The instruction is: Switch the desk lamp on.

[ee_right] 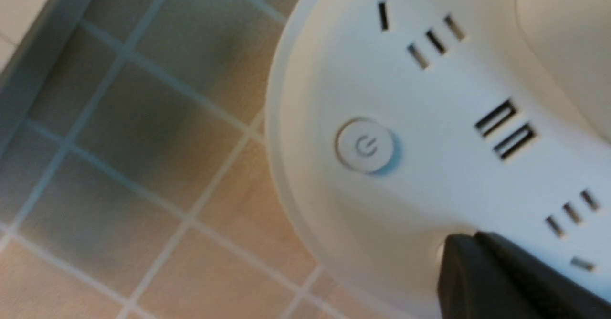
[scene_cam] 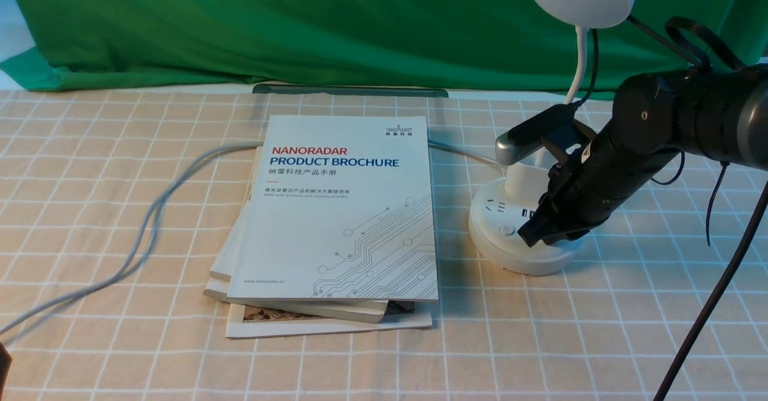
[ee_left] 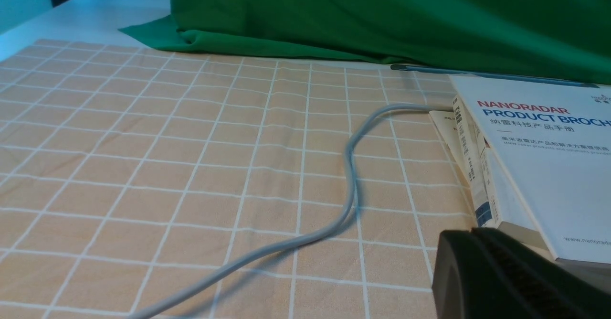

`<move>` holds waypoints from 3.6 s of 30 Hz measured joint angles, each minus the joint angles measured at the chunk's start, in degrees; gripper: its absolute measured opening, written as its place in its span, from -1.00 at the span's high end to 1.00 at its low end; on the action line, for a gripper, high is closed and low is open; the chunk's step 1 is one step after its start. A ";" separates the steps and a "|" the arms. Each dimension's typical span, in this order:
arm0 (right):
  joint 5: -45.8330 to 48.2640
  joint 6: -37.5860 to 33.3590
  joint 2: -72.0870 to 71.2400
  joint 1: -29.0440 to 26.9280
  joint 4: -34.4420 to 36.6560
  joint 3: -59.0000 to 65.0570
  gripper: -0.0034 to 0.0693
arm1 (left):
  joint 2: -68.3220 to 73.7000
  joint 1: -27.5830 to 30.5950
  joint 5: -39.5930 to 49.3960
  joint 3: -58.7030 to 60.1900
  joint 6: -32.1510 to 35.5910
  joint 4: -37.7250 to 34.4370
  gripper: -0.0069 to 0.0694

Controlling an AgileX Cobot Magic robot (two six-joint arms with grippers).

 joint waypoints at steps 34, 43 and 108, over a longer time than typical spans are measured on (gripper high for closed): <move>-30.08 4.56 -92.61 -3.12 -0.35 51.89 0.72 | 0.00 0.00 0.00 0.00 0.00 0.00 0.76; -40.52 6.27 -102.39 -9.03 -0.35 68.50 0.65 | 0.00 0.00 0.00 0.00 0.00 0.00 0.76; -28.42 25.70 -109.32 -22.50 -10.02 75.56 0.26 | 0.00 0.00 -0.05 0.00 0.00 0.00 0.76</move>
